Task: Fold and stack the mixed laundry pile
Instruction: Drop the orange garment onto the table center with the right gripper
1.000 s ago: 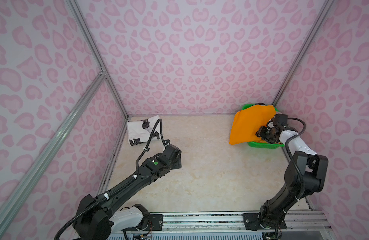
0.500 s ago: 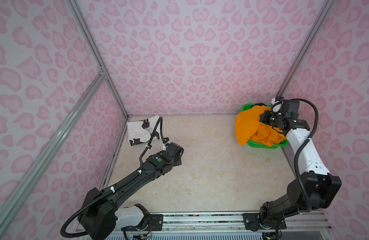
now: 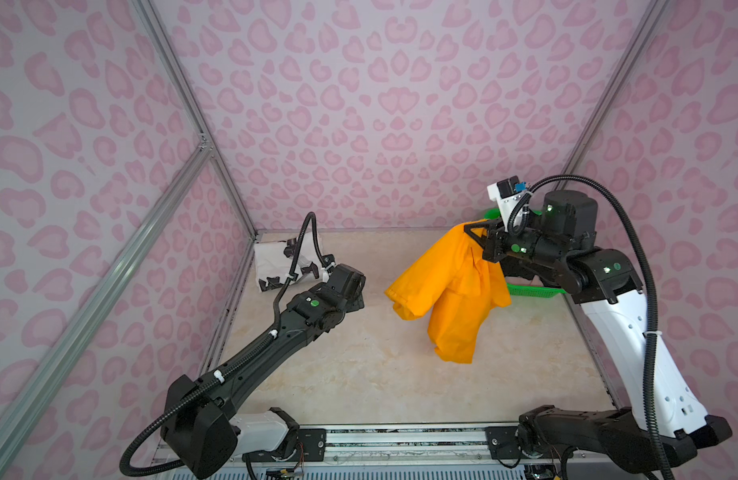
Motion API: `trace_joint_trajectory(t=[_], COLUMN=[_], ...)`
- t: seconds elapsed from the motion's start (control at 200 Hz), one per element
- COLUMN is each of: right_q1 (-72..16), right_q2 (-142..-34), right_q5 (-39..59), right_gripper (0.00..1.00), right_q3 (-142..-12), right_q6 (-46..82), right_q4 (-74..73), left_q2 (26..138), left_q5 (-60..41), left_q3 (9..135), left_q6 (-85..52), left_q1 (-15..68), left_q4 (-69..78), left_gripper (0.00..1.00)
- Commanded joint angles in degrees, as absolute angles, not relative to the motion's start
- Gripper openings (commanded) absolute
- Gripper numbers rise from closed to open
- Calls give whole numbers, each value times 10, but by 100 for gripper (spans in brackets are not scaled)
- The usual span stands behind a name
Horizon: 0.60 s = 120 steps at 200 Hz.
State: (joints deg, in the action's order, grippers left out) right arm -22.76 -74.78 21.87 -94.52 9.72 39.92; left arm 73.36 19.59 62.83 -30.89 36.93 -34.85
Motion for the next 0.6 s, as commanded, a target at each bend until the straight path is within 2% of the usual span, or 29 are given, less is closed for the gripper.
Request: trace_joint_trajectory(t=[0.0,0.06,0.12,0.315,0.37,0.47,0.535,0.595], right_q1=[-230,-230,-229,-231,-231,-238,-255,-280], right_q2=[-761,-780,-805,-807,-793,-774,-776,-780], right_q5=[174,109,54,37,63,180,261,293], right_gripper=[23,34,40,48,51,58,60,62], right_q3=[-854,-818,-803,-781,-776,-763,-749,-724], right_q6=[142,161,165,142,132,111,99,93], right_q4=[377,415,465,531,528,522,527,534], left_q2=[712,702,693,674,668,664,665,664], left_q5=[124,114,104,85,67,23,17,20], left_q3=[632,623,609,560,548,530,516,496], left_q6=[-261,-263,-264,-287,-290,-296,-309,-326], left_q1=[369,370,372,378,381,389,395,398], left_q4=[-363,-373,-381,-413,-418,-433,-440,-438], left_gripper=[83,83,82,81,81,80,80,80])
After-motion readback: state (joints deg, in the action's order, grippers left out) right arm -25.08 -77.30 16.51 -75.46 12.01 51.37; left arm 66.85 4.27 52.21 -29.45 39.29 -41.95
